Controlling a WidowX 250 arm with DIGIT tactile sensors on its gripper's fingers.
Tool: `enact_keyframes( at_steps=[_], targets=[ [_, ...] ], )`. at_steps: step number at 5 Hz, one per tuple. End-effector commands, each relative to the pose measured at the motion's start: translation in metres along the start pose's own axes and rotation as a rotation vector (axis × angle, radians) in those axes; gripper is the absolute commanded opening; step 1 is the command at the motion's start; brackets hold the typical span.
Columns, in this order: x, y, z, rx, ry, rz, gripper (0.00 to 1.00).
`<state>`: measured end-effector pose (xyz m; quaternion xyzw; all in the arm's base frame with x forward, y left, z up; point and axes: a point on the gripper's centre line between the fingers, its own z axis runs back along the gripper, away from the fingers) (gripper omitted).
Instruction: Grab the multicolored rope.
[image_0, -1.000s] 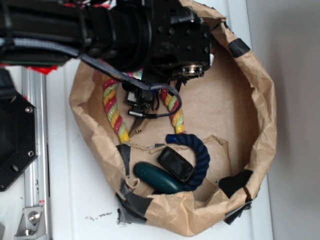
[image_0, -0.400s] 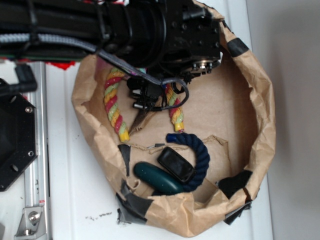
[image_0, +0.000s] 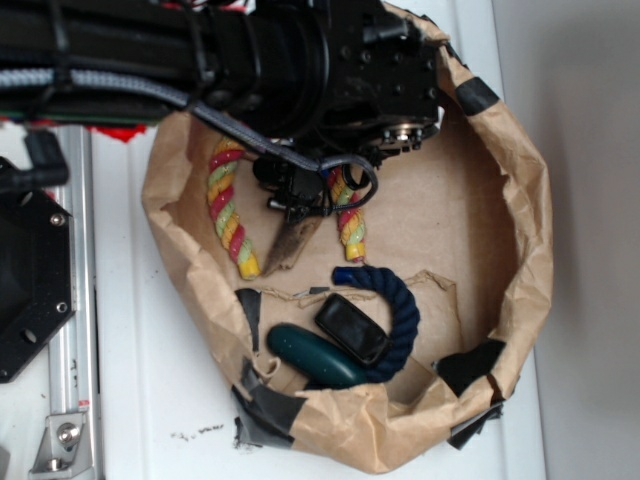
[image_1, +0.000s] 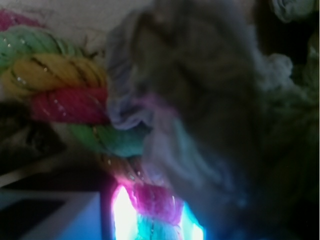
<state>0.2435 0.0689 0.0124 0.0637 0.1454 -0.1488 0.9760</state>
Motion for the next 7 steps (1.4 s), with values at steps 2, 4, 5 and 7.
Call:
enact_keyframes(
  at_steps=[2, 4, 5, 7],
  targets=[
    [-0.014, 0.000, 0.033, 0.074, -0.114, 0.038, 0.00],
    [-0.027, -0.009, 0.131, -0.065, -0.309, 0.172, 0.00],
    [-0.019, -0.014, 0.150, -0.090, -0.354, 0.137, 0.00],
    [0.001, -0.029, 0.149, -0.120, -0.320, 0.062, 0.00]
  ],
)
